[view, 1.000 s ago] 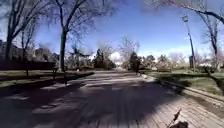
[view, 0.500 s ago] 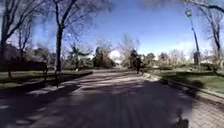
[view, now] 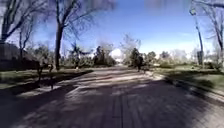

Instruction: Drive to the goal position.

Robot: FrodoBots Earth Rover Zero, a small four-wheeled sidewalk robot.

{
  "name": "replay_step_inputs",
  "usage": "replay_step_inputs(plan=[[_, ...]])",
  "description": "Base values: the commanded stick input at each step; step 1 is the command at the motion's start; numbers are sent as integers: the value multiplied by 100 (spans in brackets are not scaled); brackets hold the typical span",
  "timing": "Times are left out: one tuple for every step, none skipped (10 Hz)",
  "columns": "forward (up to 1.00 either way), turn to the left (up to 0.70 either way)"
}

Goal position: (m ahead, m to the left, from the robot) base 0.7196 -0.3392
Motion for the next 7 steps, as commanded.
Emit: replay_step_inputs(plan=[[100, 0], [100, 0], [100, 0], [100, 0], [100, 0], [100, 0], [100, 0]])
